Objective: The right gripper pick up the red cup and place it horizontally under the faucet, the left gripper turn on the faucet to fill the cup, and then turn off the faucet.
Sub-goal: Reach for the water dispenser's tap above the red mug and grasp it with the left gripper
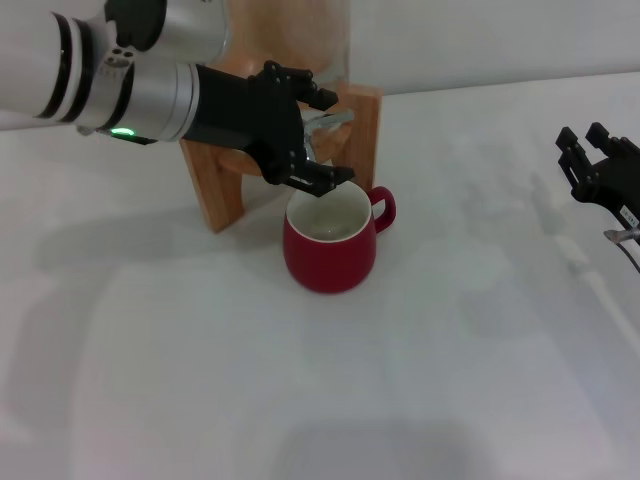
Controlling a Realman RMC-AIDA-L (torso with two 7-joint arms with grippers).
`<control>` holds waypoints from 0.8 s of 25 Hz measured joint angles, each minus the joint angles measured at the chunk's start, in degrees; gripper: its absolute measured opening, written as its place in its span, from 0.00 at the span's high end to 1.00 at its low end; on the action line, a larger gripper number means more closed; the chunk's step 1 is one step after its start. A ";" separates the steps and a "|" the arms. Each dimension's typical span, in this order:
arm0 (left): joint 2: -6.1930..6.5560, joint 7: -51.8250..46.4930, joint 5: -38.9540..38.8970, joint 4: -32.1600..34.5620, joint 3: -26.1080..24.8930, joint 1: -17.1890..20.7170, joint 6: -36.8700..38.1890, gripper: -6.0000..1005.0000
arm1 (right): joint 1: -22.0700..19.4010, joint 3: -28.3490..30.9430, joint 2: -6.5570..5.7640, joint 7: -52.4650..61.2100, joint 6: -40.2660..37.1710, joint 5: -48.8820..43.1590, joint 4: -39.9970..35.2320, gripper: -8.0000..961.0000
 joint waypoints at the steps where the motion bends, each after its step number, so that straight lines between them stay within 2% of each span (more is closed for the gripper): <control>1: 0.00 -0.17 0.19 0.17 -0.01 0.02 0.02 0.16 | 0.00 0.00 0.00 0.00 0.00 0.01 0.01 0.60; 20: 0.05 0.14 1.97 1.34 -0.10 -0.19 -0.02 0.18 | 0.03 0.10 0.00 -0.07 0.01 0.21 -0.25 0.60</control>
